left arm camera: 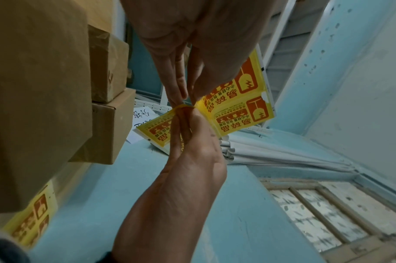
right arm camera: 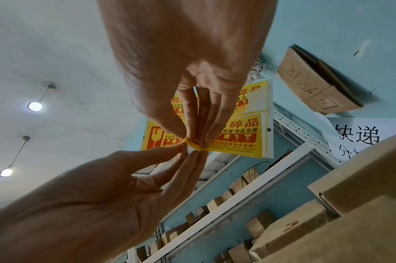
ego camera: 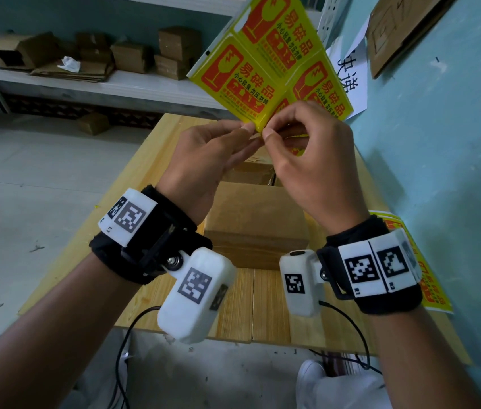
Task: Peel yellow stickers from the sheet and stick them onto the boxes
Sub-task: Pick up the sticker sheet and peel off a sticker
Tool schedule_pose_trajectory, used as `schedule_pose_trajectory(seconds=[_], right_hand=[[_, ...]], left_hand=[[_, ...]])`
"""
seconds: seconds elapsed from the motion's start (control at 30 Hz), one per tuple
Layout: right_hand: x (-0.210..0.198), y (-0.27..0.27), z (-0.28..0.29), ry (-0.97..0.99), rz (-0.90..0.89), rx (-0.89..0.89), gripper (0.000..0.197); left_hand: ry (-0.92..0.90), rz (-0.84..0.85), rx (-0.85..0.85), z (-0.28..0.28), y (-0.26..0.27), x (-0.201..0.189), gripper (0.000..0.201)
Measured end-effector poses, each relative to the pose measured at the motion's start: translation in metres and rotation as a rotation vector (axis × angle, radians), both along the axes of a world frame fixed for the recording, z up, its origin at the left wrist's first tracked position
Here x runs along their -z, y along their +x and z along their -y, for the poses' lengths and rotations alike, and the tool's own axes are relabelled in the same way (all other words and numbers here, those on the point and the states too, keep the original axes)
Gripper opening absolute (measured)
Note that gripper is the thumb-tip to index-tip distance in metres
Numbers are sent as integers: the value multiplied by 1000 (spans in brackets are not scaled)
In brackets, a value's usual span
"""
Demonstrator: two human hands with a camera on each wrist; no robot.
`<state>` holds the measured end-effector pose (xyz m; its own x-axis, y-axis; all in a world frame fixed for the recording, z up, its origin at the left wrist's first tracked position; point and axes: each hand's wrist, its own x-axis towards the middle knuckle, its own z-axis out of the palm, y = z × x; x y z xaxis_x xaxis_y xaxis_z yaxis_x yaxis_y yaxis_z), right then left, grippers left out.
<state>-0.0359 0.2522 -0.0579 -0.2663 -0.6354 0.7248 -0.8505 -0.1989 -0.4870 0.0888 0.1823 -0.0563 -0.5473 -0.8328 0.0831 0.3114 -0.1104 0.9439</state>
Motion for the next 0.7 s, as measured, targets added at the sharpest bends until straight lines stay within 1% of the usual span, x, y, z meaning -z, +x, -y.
schedule_pose_trajectory(seconds=[0.1,0.17,0.3,0.4,0.5,0.6,0.7], right_hand=[[-1,1,-1,6,-9,-3,8],[-1,2,-1,10,-17,3,9],[-1,3,-1,31,-5,6,10],[-2,3,-1,39,12,10,13],[-2,3,-2,39,-11,41,14],[-2,3,-1,52,-51,66,16],[-1,2,1,100,-98,82,20]], left_hand=[[31,-1,6,0,0,1,23],[40,1,0,-1,-1,2,25],[43,11,1,0,-3,3,14],[20,6,0,0,-2,3,11],[-54,3,-19,0,-1,3,11],[-183,45,-66,1,-1,7,10],[-327,103,-134,2,-1,10,12]])
